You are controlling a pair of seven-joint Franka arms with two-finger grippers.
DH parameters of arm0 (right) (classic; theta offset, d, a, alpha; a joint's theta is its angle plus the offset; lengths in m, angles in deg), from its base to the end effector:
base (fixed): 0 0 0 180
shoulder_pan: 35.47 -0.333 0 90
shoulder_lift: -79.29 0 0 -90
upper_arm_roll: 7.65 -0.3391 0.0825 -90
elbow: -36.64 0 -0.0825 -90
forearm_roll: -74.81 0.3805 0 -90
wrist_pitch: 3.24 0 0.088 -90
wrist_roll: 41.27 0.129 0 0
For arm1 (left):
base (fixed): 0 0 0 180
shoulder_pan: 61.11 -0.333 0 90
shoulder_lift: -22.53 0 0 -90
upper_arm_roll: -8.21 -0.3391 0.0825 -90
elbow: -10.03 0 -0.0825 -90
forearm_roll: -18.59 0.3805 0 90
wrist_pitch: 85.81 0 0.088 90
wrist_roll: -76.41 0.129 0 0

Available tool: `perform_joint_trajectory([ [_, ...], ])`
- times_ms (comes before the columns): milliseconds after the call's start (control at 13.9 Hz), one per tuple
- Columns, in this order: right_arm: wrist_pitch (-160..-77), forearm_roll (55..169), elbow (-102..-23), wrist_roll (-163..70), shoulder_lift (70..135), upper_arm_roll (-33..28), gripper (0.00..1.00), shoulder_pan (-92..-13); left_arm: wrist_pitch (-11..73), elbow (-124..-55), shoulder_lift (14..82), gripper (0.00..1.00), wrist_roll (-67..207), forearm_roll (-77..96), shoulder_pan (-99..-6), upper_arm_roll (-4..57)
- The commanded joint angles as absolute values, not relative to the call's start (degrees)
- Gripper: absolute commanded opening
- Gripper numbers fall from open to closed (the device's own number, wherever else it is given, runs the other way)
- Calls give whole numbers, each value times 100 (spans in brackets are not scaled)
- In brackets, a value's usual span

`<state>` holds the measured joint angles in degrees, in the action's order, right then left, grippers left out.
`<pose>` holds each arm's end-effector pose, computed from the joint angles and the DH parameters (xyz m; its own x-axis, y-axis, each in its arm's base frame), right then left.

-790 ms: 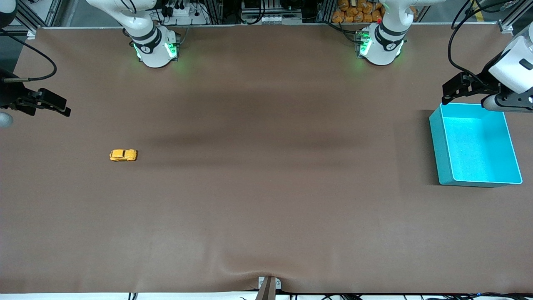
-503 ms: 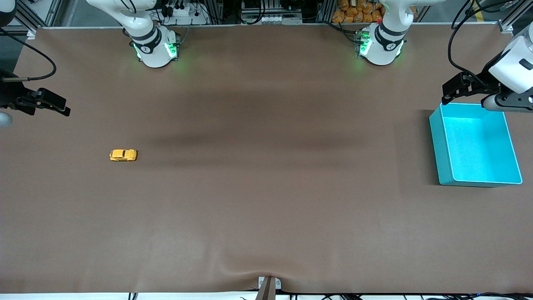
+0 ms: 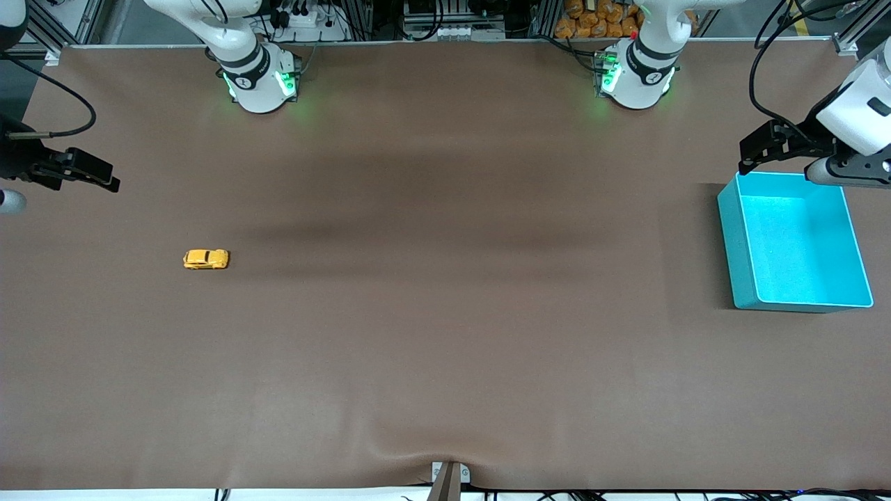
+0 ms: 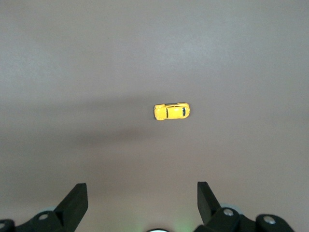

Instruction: Wind and store yellow beetle car

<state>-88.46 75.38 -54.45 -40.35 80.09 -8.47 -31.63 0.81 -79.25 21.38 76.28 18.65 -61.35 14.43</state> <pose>0.5420 -0.0273 0.6025 0.9909 -0.0675 -0.1163 -0.0689 -0.9976 -0.0083 0.5349 -0.0565 0.6372 0.9945 -0.1017 -0.0265 -0.1019 -0.9948 -0.0033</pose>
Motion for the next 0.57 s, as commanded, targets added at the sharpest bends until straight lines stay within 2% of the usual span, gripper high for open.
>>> perform_joint_trajectory([
  [0, -8744, 7385, -5345, -3732, 8219, -879, 100, -3046, 120, -7926, 2086, 100, 7720, 1824, -6181, 1462],
  [503, -8893, 7122, -5345, -3019, 8755, -870, 100, -2984, 120, -7926, 2086, 100, 7728, 1807, -6181, 1462],
])
